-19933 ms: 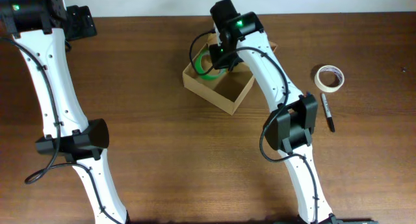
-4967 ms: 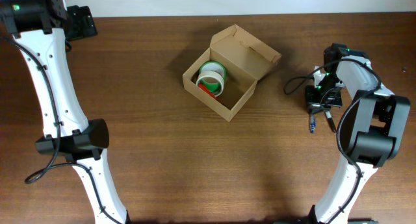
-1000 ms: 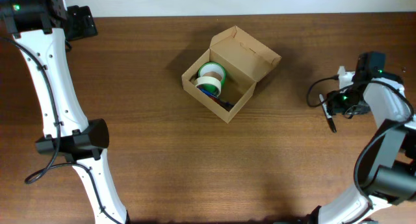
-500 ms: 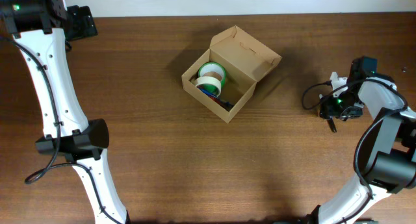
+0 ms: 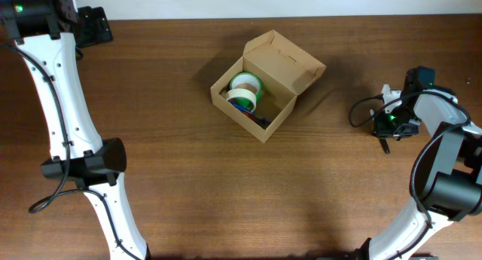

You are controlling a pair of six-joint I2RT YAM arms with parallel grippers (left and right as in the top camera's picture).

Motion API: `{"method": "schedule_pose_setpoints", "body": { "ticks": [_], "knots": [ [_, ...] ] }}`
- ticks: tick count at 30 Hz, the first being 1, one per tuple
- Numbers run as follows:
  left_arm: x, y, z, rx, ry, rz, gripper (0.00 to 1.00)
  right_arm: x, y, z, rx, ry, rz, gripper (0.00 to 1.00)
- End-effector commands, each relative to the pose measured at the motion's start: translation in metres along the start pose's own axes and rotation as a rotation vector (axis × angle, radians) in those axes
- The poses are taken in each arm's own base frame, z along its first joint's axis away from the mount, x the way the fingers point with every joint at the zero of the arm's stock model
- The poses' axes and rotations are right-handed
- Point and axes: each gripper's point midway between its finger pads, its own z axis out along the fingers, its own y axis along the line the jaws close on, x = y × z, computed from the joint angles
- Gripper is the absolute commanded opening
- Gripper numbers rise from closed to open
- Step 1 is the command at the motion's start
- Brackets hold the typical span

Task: Pack container
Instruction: 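Move the right gripper to the black Sharpie and grasp it, then carry the Sharpie into the box and release it beside the pen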

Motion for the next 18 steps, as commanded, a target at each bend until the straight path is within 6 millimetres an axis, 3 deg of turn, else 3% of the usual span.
{"method": "schedule_pose_setpoints", "body": {
  "ticks": [1, 5, 8, 10, 12, 13, 18],
  "knots": [
    [-0.001, 0.004, -0.008, 0.0, -0.015, 0.001, 1.0, 0.004, 0.006, 0.015, -0.035, 0.031, 0.014, 0.28],
    [-0.001, 0.004, -0.008, 0.0, -0.015, 0.001, 1.0, -0.005, 0.008, 0.009, -0.053, 0.009, 0.05, 0.04],
    [-0.001, 0.004, -0.008, 0.0, -0.015, 0.001, 1.0, -0.019, 0.012, -0.006, -0.086, -0.016, 0.08, 0.04],
    [-0.001, 0.004, -0.008, 0.0, -0.015, 0.001, 1.0, -0.036, 0.017, -0.027, -0.126, -0.051, 0.103, 0.04],
    [-0.001, 0.004, -0.008, 0.0, -0.015, 0.001, 1.0, -0.056, 0.024, -0.054, -0.158, -0.091, 0.118, 0.04],
    [-0.001, 0.004, -0.008, 0.0, -0.015, 0.001, 1.0, -0.072, 0.032, -0.082, -0.176, -0.123, 0.125, 0.04],
    [-0.001, 0.004, -0.008, 0.0, -0.015, 0.001, 1.0, -0.111, 0.073, -0.183, -0.175, -0.248, 0.046, 0.04]
  ]
}}
